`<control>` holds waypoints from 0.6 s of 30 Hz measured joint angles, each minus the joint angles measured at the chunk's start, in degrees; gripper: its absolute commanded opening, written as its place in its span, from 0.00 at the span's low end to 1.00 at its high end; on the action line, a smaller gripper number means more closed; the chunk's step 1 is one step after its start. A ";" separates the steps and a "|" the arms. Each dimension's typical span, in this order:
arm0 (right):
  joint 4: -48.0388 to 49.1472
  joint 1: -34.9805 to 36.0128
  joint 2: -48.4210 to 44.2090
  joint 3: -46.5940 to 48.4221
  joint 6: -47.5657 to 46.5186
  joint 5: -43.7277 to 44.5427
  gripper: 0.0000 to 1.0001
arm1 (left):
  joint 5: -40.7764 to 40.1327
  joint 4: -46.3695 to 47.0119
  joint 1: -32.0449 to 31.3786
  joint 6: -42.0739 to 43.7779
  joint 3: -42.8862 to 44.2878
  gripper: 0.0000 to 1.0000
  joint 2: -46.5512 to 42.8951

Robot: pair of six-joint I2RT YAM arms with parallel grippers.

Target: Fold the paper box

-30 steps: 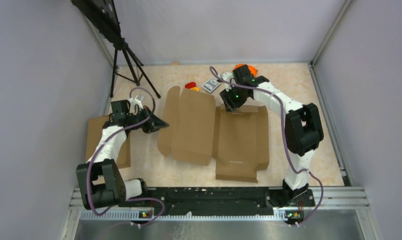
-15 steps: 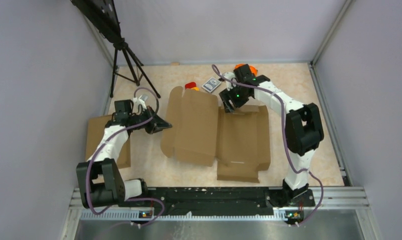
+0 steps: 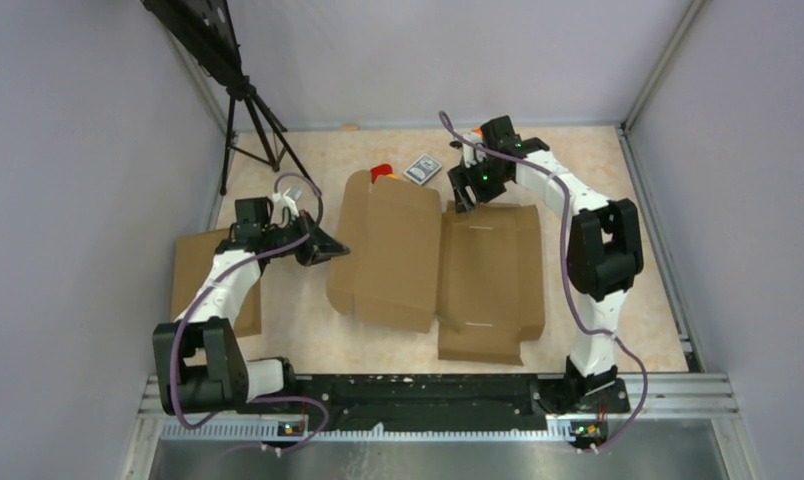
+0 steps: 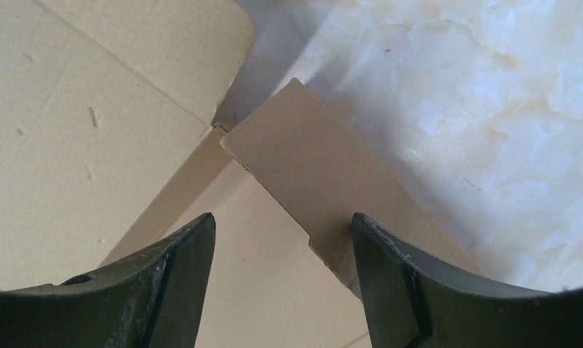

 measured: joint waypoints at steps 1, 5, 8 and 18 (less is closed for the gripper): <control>0.07 0.17 -0.02 0.00 -0.09 0.63 0.69 | -0.02 0.26 -0.22 -0.26 0.00 0.05 0.02; 0.68 1.18 -0.04 -0.63 -0.44 4.50 0.68 | -0.02 1.99 -2.01 -1.55 0.00 0.05 0.92; 1.51 1.79 -0.24 -1.33 -0.68 7.76 0.67 | -0.07 3.10 -3.23 -2.54 0.00 0.05 2.16; 5.68 2.64 -2.73 -5.20 -2.69 17.35 0.17 | -0.50 4.04 -3.69 -3.74 0.00 0.05 2.51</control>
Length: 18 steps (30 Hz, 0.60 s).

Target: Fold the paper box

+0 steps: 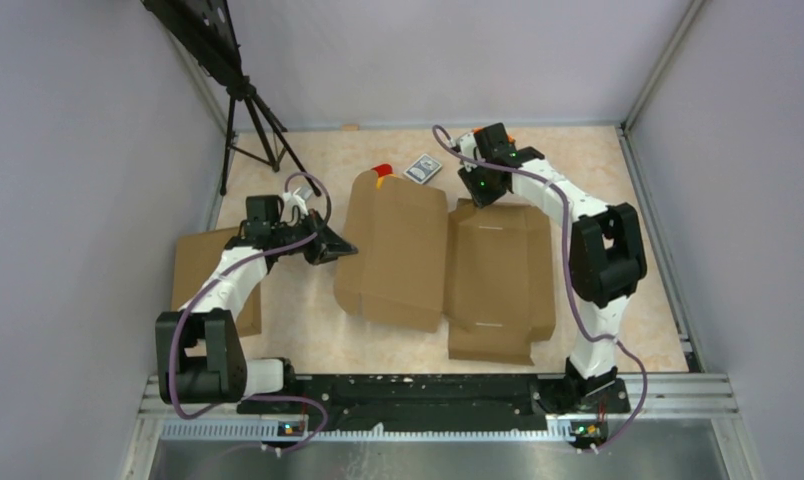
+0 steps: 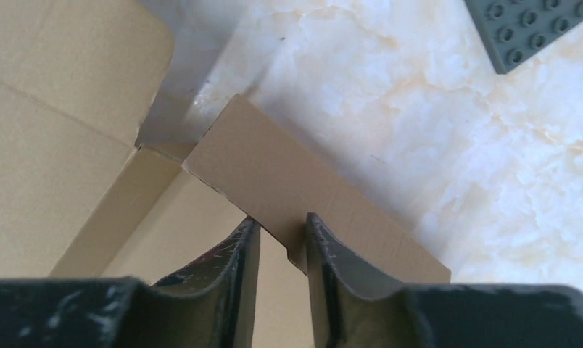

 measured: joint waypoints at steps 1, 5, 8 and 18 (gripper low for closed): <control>0.44 0.11 -0.13 0.00 -0.07 0.94 0.11 | 0.00 0.00 -0.02 -0.07 0.00 0.05 0.00; 2.14 0.50 -0.94 -0.20 -1.05 2.86 0.00 | -0.02 0.15 -0.20 -0.31 0.00 0.05 0.00; 2.47 1.38 -2.36 -1.46 -1.46 3.58 0.00 | -0.02 0.44 -0.44 -0.52 0.02 0.05 0.00; 1.20 3.74 -6.99 -3.50 -2.08 2.38 0.00 | -1.64 0.59 -0.46 -0.83 0.85 0.24 0.00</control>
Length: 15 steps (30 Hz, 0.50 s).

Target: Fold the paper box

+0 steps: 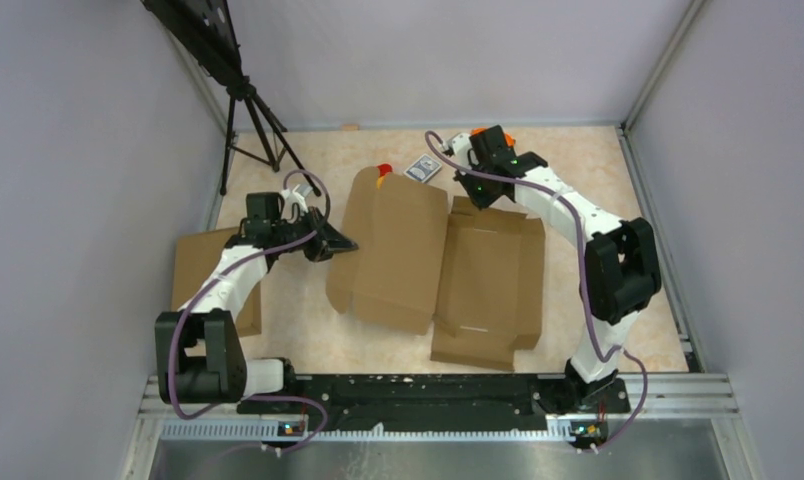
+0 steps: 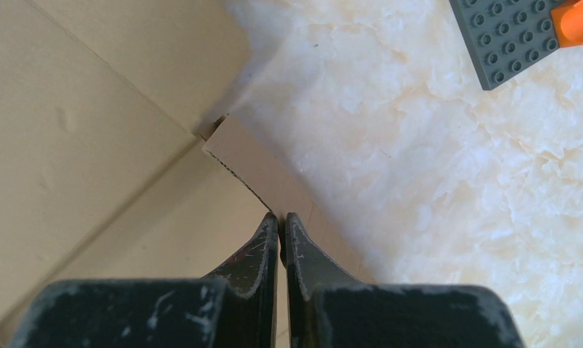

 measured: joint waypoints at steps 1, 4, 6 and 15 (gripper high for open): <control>-0.02 0.00 -0.33 -0.26 0.00 -0.13 0.00 | -0.28 -0.02 -0.02 0.09 0.00 0.29 0.00; -0.15 0.11 -0.87 -0.37 0.00 -0.92 0.00 | -1.20 -0.22 -0.11 0.55 0.00 0.43 0.22; -0.15 0.22 -1.05 -0.37 -0.02 -1.31 0.00 | -1.77 -0.61 -0.11 1.11 0.00 0.45 0.63; 0.17 0.37 -1.07 -1.01 -0.33 -2.34 0.00 | -6.03 -6.56 0.28 6.62 1.66 0.87 3.80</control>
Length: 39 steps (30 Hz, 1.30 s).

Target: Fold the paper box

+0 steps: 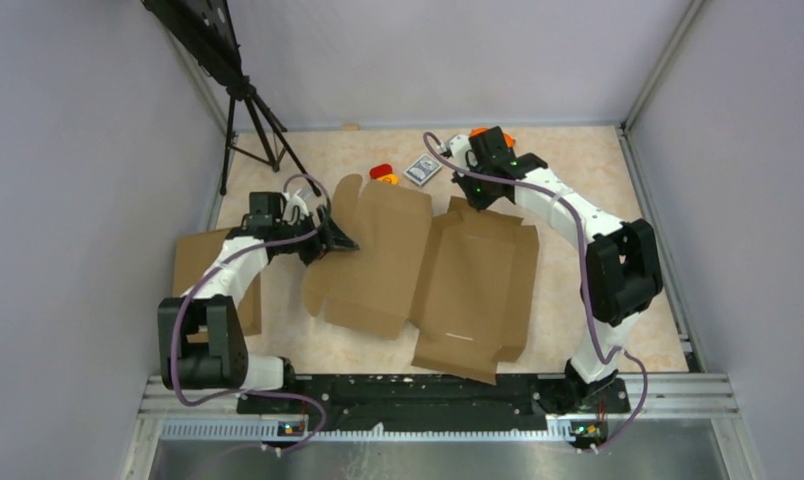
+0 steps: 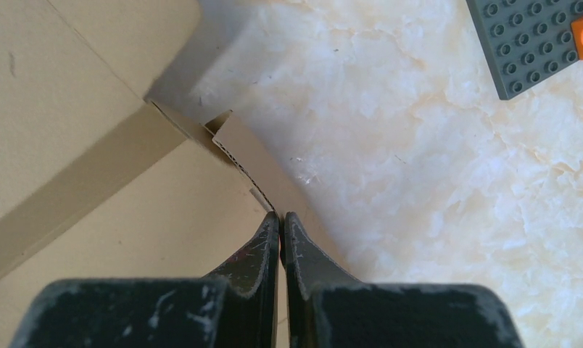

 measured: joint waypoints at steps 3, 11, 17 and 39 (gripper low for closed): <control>0.15 0.00 0.00 0.00 -0.04 -0.04 0.00 | -2.38 -3.91 2.45 3.06 2.78 0.99 -0.13; 0.24 0.07 0.00 0.00 -0.02 -0.72 0.00 | -10.91 -9.27 7.76 7.26 6.23 0.99 -4.42; 0.28 0.09 0.02 0.00 0.00 -1.31 0.00 | -13.68 -11.10 7.72 9.11 6.27 0.91 -6.34; 1.95 9.79 8.59 9.11 3.45 0.37 0.00 | -12.39 -15.17 13.29 12.11 1.97 0.90 -7.54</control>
